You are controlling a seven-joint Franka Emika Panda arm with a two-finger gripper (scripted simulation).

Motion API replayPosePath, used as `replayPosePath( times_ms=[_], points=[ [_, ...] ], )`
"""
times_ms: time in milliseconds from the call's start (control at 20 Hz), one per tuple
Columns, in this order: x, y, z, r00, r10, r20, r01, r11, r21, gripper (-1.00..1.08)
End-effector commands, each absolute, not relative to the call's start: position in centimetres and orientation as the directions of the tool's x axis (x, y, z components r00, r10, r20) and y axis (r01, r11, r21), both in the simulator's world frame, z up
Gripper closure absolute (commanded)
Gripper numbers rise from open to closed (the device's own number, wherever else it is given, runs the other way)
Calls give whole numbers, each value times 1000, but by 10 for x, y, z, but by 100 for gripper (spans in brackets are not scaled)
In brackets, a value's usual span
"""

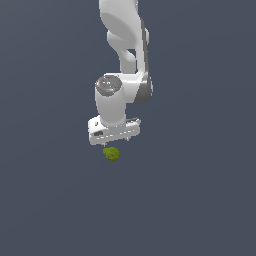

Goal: Pick up the object and move it to a goal position.

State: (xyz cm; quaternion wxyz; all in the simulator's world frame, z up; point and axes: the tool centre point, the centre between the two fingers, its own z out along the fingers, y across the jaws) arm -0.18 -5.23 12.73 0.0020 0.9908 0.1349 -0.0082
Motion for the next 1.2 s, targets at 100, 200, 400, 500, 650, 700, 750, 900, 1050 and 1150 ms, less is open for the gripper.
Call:
replayPosePath(
  times_ms=[100, 200, 400, 500, 650, 700, 750, 900, 1050, 1150],
  points=[
    [-1, -63, 114, 930, 367, -12, 367, -930, 1, -92],
    [-1, -67, 110, 914, 405, -9, 405, -914, 0, -92],
    [-1, -74, 101, 885, 466, -6, 466, -885, 0, -92],
    [-1, -76, 98, 872, 489, -4, 489, -872, 0, -92],
    [-1, -79, 94, 857, 515, -2, 515, -857, 0, -92],
    [-1, -80, 94, 853, 522, -1, 522, -853, 0, -92],
    [-1, -80, 93, 850, 527, -1, 527, -850, 0, -92],
    [-1, -82, 91, 843, 538, 0, 538, -843, 0, -92],
    [-1, -82, 91, 844, 537, -1, 537, -844, 0, -92],
    [-1, -82, 90, 844, 537, -1, 537, -844, 0, -92]
  ],
)
